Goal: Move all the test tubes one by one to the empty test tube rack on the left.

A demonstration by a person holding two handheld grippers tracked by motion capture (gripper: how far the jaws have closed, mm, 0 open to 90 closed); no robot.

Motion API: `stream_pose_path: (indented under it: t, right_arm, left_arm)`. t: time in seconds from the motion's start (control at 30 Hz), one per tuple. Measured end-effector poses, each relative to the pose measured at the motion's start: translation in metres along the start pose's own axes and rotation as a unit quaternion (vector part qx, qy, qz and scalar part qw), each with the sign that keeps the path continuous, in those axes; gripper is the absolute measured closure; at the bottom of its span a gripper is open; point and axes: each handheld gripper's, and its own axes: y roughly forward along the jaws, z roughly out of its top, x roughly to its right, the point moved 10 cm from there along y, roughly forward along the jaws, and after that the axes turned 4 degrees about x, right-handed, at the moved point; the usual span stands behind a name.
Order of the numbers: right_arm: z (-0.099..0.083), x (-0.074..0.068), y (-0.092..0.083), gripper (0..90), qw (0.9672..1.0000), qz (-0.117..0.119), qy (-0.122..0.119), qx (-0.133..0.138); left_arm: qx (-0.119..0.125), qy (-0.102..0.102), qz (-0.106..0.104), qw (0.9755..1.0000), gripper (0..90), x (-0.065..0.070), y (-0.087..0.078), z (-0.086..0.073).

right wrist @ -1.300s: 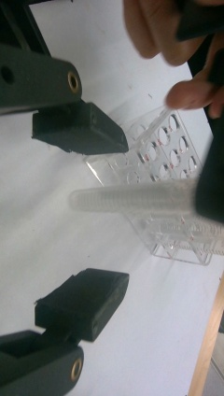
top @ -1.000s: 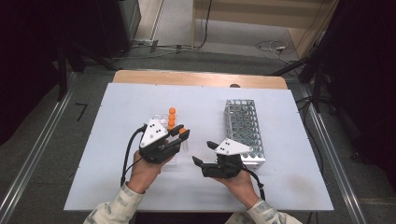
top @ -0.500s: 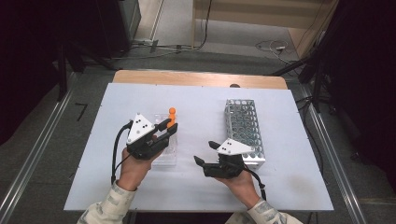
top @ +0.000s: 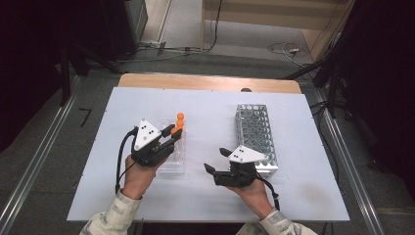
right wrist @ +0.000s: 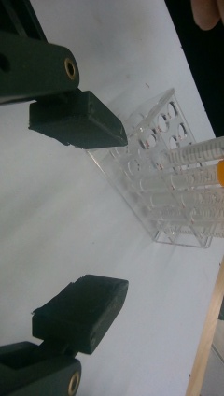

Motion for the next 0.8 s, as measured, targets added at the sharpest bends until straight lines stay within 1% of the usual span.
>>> stream_pose_path:
  t: [0.13, 0.37, 0.5, 0.53, 0.73, 0.8]
  right_arm:
    - [0.0, 0.001, 0.0, 24.3, 1.0, -0.001, -0.001, 0.0]
    - [-0.001, 0.001, -0.001, 24.3, 1.0, -0.001, -0.002, -0.001]
    - [-0.001, 0.001, -0.001, 24.4, 1.0, -0.001, -0.001, -0.001]
    - [-0.001, 0.001, -0.001, 24.4, 1.0, -0.001, -0.002, -0.001]
    - [-0.002, 0.001, -0.001, 24.4, 1.0, -0.001, -0.003, -0.002]
    - [-0.002, 0.0, 0.0, 24.4, 1.0, -0.001, -0.003, -0.003]
  left_arm:
    - [-0.005, -0.008, 0.007, 0.9999, 70.5, -0.003, 0.004, -0.008]
    - [-0.023, 0.002, 0.013, 0.9997, 70.4, 0.001, 0.008, -0.02]
    - [-0.03, 0.005, 0.015, 0.9994, 70.4, 0.003, 0.009, -0.026]
    - [-0.031, 0.008, 0.015, 0.9994, 70.4, 0.004, 0.009, -0.027]
    - [-0.035, 0.011, 0.017, 0.9992, 69.6, 0.006, 0.01, -0.031]
    - [-0.037, 0.011, 0.016, 0.9991, 67.6, 0.006, 0.011, -0.032]
